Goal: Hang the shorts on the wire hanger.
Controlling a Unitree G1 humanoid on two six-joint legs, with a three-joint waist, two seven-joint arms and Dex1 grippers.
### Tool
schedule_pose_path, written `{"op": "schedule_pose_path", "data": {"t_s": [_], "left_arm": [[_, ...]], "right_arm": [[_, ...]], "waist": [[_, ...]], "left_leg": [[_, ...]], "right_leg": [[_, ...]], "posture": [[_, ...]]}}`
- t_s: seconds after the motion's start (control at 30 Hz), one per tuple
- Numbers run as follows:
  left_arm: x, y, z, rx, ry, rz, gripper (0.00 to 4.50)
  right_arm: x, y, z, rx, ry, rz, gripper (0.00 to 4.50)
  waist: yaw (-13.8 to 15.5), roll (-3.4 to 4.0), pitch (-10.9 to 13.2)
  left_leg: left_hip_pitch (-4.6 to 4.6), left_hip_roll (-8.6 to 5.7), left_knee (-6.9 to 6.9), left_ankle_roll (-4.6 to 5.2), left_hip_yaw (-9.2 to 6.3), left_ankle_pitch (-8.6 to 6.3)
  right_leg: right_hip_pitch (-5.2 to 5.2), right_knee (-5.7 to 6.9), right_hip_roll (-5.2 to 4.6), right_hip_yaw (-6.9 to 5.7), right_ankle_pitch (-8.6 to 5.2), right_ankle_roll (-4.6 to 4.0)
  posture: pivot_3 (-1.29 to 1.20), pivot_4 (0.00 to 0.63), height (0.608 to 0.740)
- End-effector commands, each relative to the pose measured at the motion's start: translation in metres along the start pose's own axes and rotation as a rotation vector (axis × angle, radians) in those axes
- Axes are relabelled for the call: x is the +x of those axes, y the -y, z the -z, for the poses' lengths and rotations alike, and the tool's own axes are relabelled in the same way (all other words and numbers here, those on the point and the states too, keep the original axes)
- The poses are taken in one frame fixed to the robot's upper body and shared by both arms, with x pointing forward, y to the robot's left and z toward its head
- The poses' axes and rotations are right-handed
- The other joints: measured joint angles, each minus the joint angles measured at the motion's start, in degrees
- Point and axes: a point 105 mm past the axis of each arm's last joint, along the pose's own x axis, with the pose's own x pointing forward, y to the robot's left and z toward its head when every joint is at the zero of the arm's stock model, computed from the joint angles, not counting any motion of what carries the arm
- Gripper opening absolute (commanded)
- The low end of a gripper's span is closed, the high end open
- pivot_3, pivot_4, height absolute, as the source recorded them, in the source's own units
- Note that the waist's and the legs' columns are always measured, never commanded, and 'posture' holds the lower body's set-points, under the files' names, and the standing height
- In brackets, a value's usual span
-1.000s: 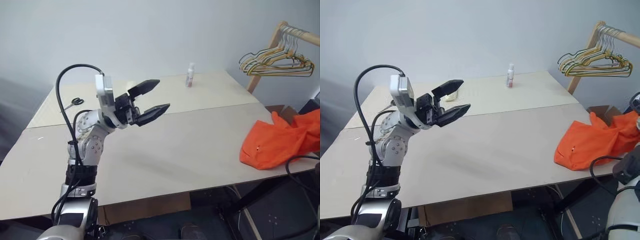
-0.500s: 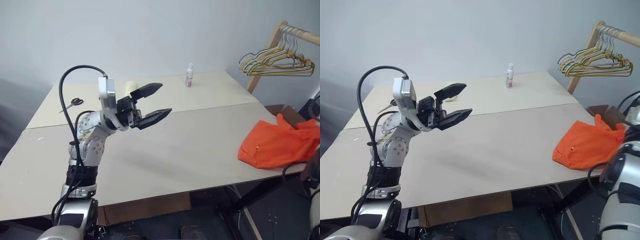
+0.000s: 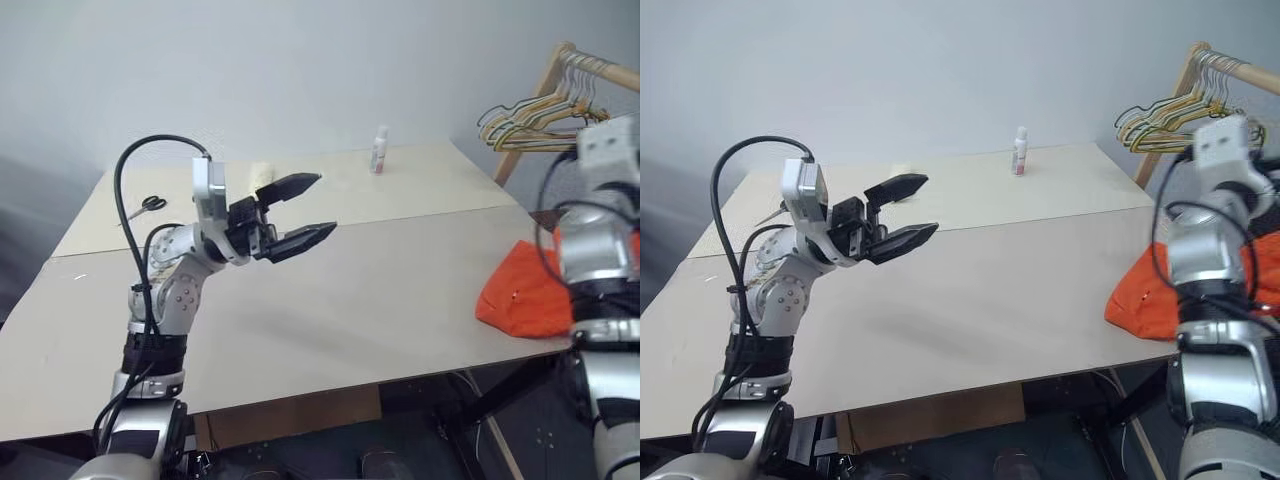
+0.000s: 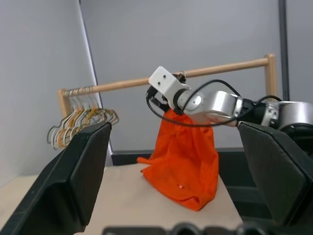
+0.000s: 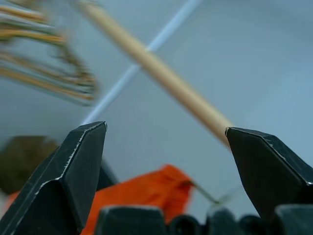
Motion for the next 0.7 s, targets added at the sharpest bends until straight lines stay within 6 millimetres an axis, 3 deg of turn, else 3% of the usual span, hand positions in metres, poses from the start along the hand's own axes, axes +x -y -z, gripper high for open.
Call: {"op": "schedule_pose_path", "data": {"t_s": [0.03, 0.2, 0.43, 0.53, 0.7], "left_arm": [[-0.013, -0.003, -0.002, 0.047, -0.072, -0.071, 4.5], [-0.035, -0.006, 0.008, 0.051, -0.161, -0.163, 4.5], [-0.068, -0.007, 0.027, 0.064, -0.296, -0.281, 4.5], [-0.078, -0.001, 0.034, 0.045, -0.344, -0.301, 4.5], [-0.086, 0.004, 0.042, 0.042, -0.39, -0.319, 4.5]], "right_arm": [[-0.018, -0.016, -0.038, 0.014, 0.218, -0.188, 4.47], [-0.053, -0.051, -0.054, 0.055, 0.387, -0.535, 4.47], [-0.119, -0.09, -0.045, -0.007, 0.525, -1.037, 4.47], [-0.145, -0.098, -0.04, -0.053, 0.578, -1.165, 4.47], [-0.159, -0.102, -0.037, -0.076, 0.599, -1.233, 4.47]], "waist": [[0.58, -0.01, 0.01], [2.45, -0.15, 0.09], [5.97, -0.64, 0.39], [7.31, -0.71, 0.44], [8.83, -0.81, 0.49]], "left_leg": [[0.0, 0.0, 0.0, 0.0, 0.0, 0.0], [0.08, -0.01, 0.0, 0.0, 0.0, 0.0], [0.08, -0.03, 0.0, -0.02, 0.0, -0.02], [0.05, -0.04, -0.01, -0.03, 0.0, -0.03], [0.05, -0.05, -0.01, -0.1, 0.0, -0.11]], "right_leg": [[-0.02, 0.0, -0.01, 0.01, 0.0, 0.0], [-0.02, 0.03, 0.02, 0.0, 0.01, 0.01], [-0.06, -0.02, -0.05, -0.03, 0.02, 0.0], [-0.11, -0.02, -0.11, -0.06, 0.02, -0.01], [-0.11, -0.03, -0.14, -0.09, 0.05, -0.02]], "posture": [[0.04, 0.0, 0.74], [0.07, 0.0, 0.74], [0.11, 0.0, 0.74], [0.13, 0.0, 0.74], [0.14, 0.0, 0.74]]}}
